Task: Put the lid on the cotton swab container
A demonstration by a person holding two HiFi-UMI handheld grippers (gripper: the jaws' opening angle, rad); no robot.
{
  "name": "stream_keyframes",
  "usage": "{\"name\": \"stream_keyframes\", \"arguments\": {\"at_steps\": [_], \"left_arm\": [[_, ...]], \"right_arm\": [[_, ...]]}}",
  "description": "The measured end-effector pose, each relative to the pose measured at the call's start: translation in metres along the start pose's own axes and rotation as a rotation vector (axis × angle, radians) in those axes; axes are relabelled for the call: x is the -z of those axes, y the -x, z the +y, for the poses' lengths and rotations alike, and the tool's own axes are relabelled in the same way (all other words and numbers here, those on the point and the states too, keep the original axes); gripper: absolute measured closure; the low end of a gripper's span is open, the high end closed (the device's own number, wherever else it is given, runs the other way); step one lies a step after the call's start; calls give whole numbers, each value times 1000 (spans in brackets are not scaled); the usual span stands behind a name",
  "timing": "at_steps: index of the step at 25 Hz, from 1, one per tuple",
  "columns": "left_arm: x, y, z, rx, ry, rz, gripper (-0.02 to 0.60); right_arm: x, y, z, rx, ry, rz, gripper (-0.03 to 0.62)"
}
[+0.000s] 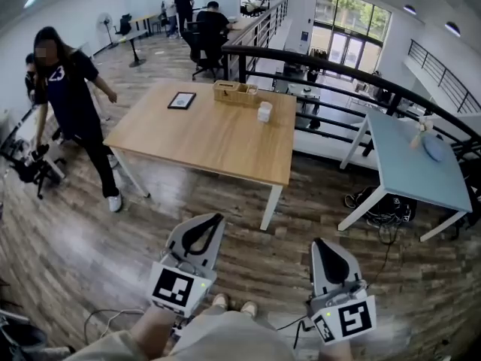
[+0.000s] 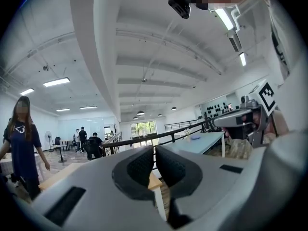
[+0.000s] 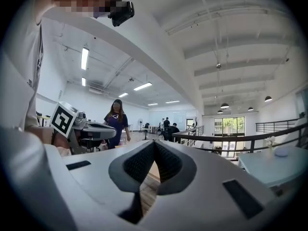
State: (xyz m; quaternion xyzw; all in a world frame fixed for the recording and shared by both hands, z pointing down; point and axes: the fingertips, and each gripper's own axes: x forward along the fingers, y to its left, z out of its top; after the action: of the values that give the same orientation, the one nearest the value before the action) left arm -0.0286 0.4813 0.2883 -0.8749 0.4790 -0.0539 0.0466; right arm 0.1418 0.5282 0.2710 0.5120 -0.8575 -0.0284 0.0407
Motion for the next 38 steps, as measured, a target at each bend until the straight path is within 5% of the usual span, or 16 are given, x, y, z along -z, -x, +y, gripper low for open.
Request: {"name": "stream_keyframes", "arguments": {"at_steps": [21,38], "left_arm": [[6,-16,-9,-9,-4,-6,551],[31,-159,113,3,19,14,551]], "right_arm": [[27,-10,-7,-35,-24,29,568],[40,-189,-69,-35,3,78,568]]}}
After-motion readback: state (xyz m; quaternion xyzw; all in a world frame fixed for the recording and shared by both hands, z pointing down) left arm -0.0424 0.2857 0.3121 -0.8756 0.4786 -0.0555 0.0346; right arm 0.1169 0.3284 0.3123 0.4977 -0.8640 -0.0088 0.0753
